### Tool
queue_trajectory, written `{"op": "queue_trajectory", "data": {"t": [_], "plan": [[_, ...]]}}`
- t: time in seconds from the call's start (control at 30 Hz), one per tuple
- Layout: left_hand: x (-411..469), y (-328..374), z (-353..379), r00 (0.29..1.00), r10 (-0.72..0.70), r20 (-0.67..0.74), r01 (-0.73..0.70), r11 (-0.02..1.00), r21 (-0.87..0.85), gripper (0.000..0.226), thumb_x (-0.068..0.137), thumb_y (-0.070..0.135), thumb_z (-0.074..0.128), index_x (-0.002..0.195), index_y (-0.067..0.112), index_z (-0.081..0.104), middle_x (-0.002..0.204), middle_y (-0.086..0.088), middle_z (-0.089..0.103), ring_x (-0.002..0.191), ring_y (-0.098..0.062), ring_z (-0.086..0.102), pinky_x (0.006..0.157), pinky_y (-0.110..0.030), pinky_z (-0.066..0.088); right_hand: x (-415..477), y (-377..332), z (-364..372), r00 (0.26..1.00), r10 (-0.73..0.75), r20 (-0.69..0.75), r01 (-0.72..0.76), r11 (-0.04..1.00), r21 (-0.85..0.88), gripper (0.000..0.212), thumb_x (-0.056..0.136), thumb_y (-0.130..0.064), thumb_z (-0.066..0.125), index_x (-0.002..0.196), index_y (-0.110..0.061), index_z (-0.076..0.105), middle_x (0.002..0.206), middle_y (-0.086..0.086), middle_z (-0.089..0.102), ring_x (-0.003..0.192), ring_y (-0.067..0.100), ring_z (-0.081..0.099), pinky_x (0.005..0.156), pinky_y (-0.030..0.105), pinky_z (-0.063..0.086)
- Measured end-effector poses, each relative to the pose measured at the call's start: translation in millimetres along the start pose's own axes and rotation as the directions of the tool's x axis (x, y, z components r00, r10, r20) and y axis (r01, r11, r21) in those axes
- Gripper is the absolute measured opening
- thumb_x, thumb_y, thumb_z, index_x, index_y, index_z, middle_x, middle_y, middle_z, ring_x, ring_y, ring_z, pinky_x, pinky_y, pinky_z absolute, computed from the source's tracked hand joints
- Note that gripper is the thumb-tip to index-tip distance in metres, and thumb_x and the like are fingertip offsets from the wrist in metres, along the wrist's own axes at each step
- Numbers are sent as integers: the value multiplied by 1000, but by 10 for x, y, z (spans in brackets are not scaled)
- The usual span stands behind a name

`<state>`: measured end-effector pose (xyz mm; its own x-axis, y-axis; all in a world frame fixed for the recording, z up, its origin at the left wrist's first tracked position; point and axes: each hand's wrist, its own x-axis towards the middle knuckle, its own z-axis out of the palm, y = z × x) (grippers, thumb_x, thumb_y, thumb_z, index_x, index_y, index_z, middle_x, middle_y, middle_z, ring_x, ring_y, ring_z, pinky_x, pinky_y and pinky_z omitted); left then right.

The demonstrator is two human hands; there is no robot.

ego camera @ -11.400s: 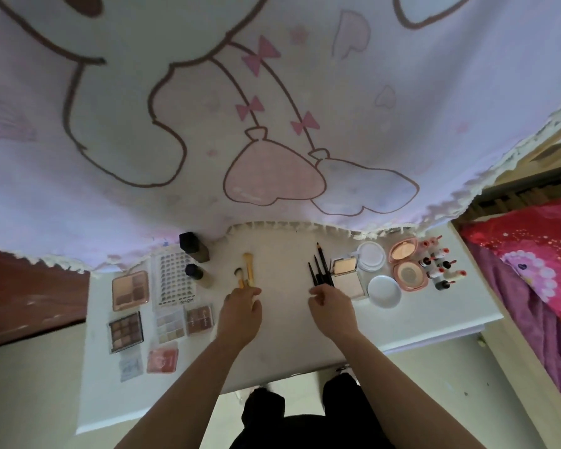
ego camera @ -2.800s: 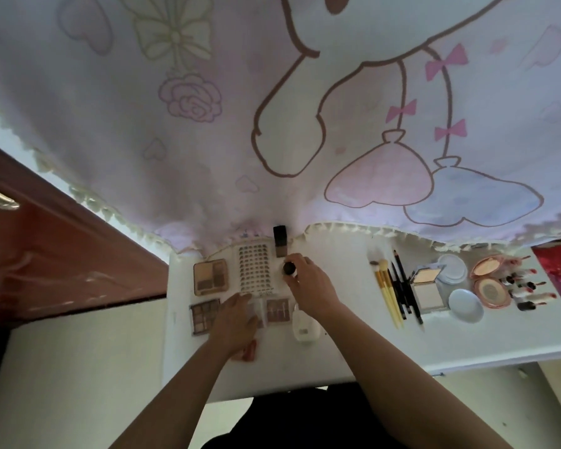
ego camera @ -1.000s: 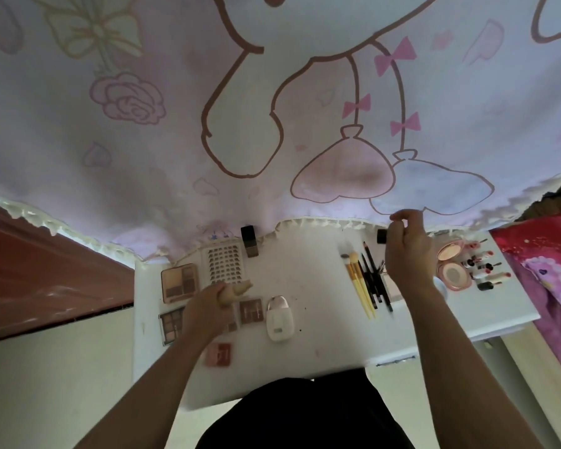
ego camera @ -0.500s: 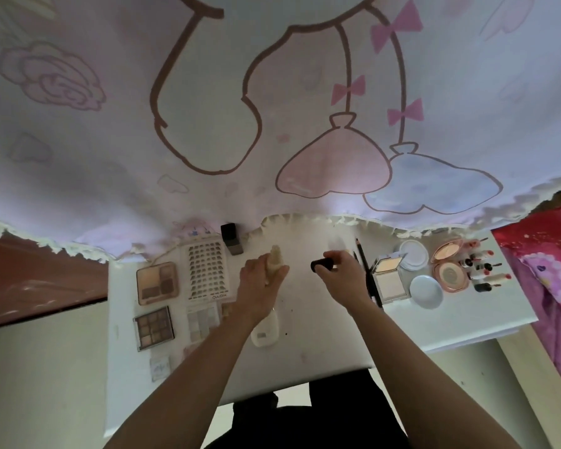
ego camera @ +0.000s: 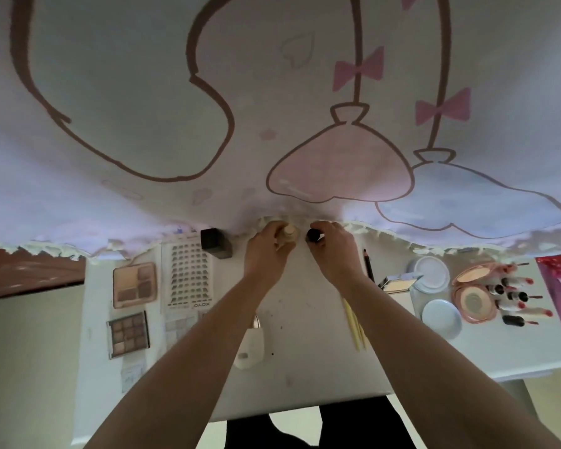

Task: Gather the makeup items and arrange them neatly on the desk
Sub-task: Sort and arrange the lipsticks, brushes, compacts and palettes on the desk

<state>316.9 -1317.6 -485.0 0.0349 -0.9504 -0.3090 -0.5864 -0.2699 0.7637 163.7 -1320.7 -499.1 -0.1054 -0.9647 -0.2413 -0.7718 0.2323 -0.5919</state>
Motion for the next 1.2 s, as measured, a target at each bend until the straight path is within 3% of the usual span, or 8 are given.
{"op": "queue_trajectory", "data": {"t": [0.23,0.43,0.57,0.7,0.8,0.97,1.07,1.2], "plan": [[-143,-68,-2,1000,5,-7,-5,998,60,51,87,12,70,134,18,51,128,1,58,112,-13,58,93,-30,51,-100,-33,-65,1000,-19,16,19,1000,17,48,89,-7,61,136,-16,54,130,8,60,96,27,68,86,36,54],[-659,-347,-290,998,56,-31,-49,980,192,17,87,10,60,102,17,63,99,4,62,89,-14,60,77,-27,51,-454,-429,-239,979,38,-202,-25,997,68,23,97,-17,49,119,-17,54,117,4,53,76,31,63,61,32,39],[-835,-725,-578,983,158,-88,-109,907,406,24,80,12,66,104,13,65,107,-4,61,97,-23,57,80,-36,50,-618,-863,-218,948,-159,-274,194,975,105,17,97,-21,51,112,-15,48,111,4,48,72,27,61,58,34,42],[-937,-1061,-902,994,79,-74,-26,836,549,39,84,19,64,122,11,58,133,-13,52,120,-35,49,97,-50,43,-641,-1331,-29,930,-367,-35,367,930,13,38,97,-39,51,132,-26,42,123,4,49,96,24,61,73,38,52],[-982,-1211,-1092,996,-28,87,-27,817,576,49,92,27,54,139,13,46,155,-11,30,140,-32,31,111,-48,32,-584,-1553,209,906,-349,241,386,914,-128,61,95,-50,50,148,-36,23,127,9,44,109,30,56,82,43,53],[-966,-1268,-1273,972,-15,235,-105,866,490,52,95,19,51,144,7,42,161,-12,19,148,-27,21,118,-35,23,-581,-1636,440,932,-268,244,308,941,-141,42,98,-43,49,135,-26,38,113,9,49,97,32,58,74,39,51],[-962,-1267,-1325,973,-33,228,-78,885,460,53,94,18,53,144,9,42,161,-10,22,147,-26,25,116,-34,27,-686,-1571,479,950,-256,180,261,965,-5,30,99,-34,51,126,-22,44,115,8,52,93,29,59,76,36,50],[-967,-1174,-1300,990,-57,126,-2,905,426,71,90,29,62,151,16,27,159,-8,25,145,-28,25,118,-44,27,-843,-1400,407,989,-76,124,42,966,256,32,99,-27,51,130,-22,47,116,3,57,99,22,58,82,31,44]]}}
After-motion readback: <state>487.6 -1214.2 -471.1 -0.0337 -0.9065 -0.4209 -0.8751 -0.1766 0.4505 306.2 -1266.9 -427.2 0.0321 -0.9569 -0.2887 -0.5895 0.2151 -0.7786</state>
